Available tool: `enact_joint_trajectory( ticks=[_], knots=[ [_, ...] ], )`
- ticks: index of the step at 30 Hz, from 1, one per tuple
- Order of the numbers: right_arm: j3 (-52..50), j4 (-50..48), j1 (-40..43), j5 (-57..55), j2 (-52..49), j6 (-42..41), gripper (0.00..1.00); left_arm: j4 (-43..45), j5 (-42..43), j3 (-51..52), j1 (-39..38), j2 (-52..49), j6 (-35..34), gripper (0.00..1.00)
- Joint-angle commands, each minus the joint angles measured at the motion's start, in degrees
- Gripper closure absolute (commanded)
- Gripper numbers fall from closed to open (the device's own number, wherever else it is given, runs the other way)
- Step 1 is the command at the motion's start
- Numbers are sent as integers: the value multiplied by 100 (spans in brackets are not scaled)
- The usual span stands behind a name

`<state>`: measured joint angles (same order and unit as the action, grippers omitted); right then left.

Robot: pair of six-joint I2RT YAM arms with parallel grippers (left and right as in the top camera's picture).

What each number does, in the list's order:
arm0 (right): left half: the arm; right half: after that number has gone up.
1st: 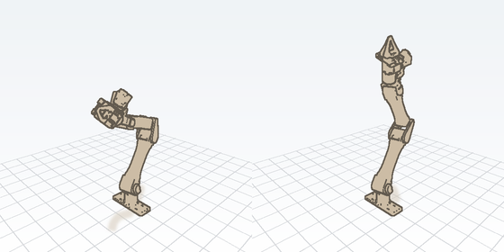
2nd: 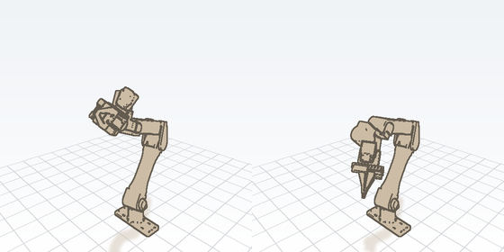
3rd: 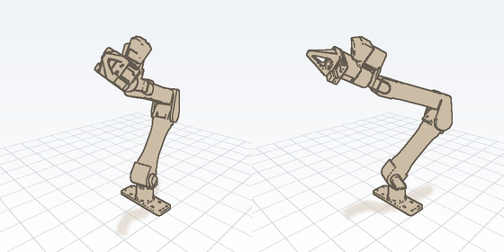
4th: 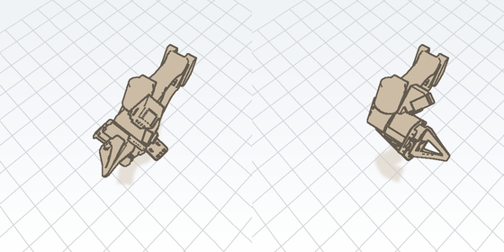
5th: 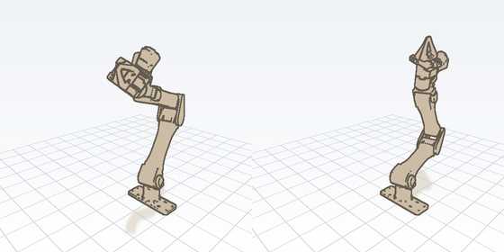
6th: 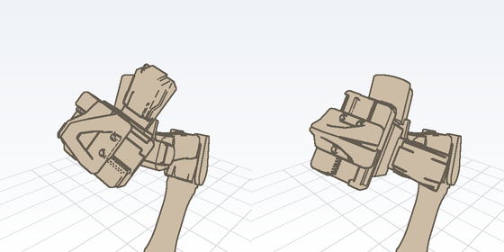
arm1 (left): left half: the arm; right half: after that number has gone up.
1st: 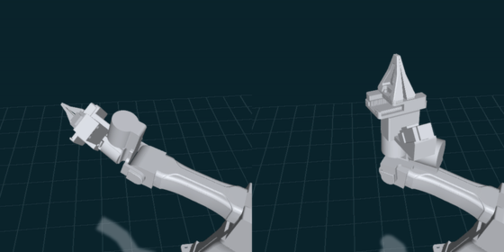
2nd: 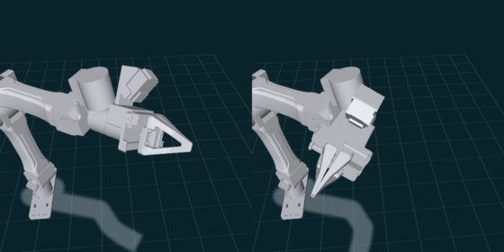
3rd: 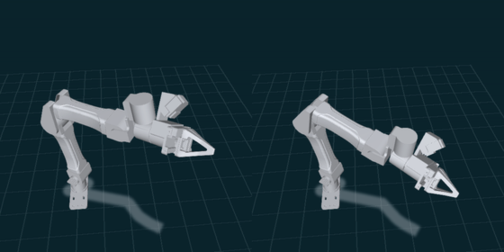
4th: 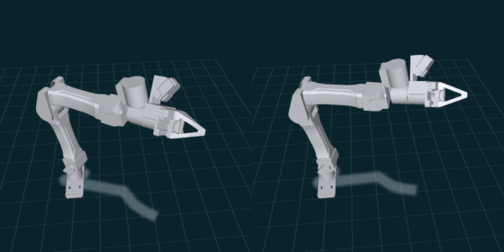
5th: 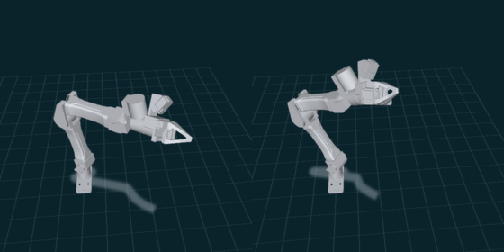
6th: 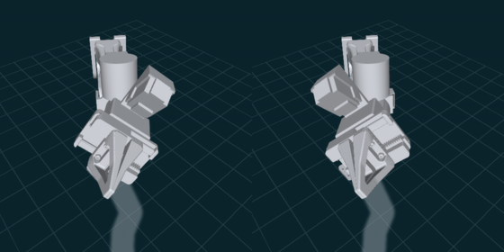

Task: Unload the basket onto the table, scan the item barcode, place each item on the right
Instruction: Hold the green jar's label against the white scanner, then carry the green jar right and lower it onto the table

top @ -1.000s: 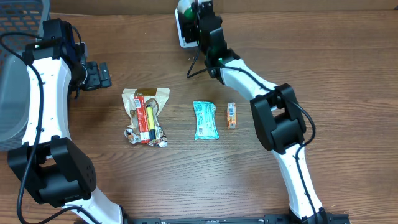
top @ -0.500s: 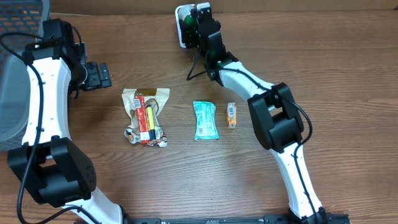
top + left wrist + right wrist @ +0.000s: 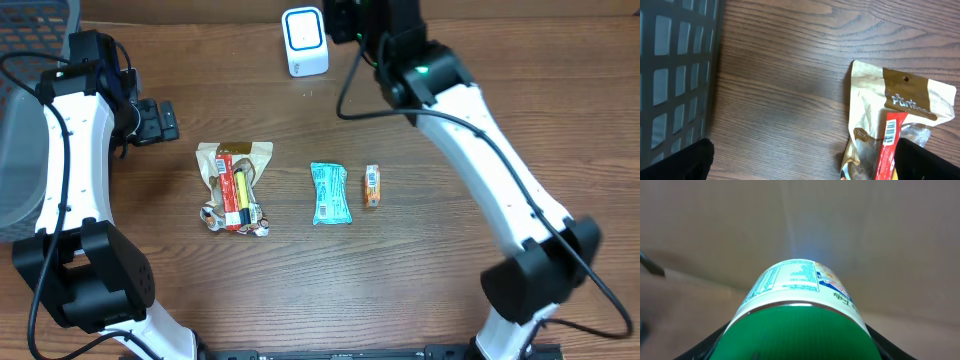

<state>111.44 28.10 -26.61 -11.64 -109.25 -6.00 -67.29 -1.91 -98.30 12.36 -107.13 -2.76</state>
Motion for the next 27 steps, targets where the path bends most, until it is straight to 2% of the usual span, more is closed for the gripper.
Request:
enact_joint_trajectory(
  ticks=[1,10,17,22,27],
  knots=[
    [33,848,92,-249,50,-232,96,7,46,-118,-37,107,87,0],
    [33,3620,850,-247,48,-1939,96,7,46,-118,-37,107,87,0],
    [-127,5254,2103,221,-24,-2166,96,7,44,-118,-37,107,87,0],
    [-623,5582,2695,343,-39,-2166,96,7,44,-118,-37,107,87,0],
    [-1414,5088,3206,782,-39,-2013,96,7,44,-118,-37,107,87,0]
  ],
)
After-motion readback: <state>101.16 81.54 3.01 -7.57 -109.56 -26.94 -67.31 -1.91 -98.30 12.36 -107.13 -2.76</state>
